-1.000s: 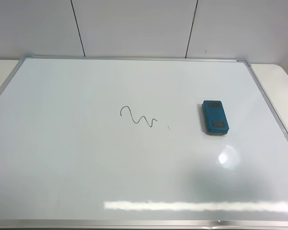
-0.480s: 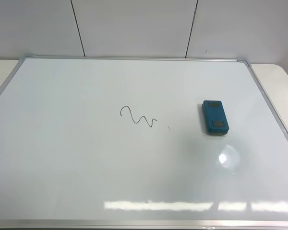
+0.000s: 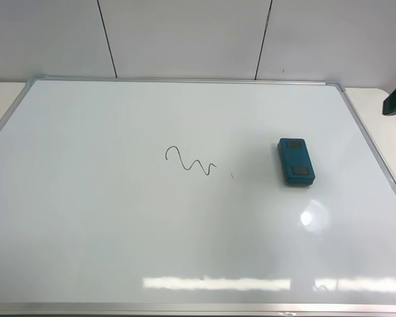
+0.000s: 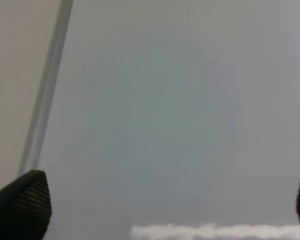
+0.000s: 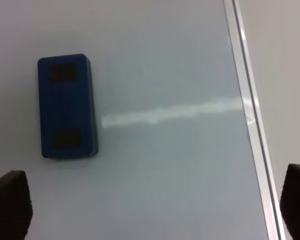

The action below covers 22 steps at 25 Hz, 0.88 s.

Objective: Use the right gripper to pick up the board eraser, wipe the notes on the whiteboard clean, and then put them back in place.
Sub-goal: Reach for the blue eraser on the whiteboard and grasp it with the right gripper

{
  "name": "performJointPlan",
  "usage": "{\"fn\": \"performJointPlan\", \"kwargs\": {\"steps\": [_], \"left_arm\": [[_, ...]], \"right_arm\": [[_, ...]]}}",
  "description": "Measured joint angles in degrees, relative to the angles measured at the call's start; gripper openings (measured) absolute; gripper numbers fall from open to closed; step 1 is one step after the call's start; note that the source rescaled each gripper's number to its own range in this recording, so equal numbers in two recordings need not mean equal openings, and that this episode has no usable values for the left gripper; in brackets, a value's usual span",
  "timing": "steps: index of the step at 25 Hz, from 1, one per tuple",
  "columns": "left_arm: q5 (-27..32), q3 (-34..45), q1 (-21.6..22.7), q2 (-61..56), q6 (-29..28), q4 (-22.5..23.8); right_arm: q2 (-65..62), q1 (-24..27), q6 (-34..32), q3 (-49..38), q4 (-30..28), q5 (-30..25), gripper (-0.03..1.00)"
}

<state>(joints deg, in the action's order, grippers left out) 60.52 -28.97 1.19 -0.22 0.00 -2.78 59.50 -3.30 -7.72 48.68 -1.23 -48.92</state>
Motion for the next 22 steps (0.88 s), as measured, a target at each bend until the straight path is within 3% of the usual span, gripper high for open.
{"fn": "performJointPlan", "kwargs": {"steps": [10,22], "left_arm": [[0.00,0.00,0.00,0.00,0.00,0.00],[0.00,0.00,0.00,0.00,0.00,0.00]], "right_arm": [[17.11,-4.86,-1.73,1.01,0.00,4.49,1.00],[36.07,-8.33,-3.24,13.22,1.74,3.81,1.00]]}}
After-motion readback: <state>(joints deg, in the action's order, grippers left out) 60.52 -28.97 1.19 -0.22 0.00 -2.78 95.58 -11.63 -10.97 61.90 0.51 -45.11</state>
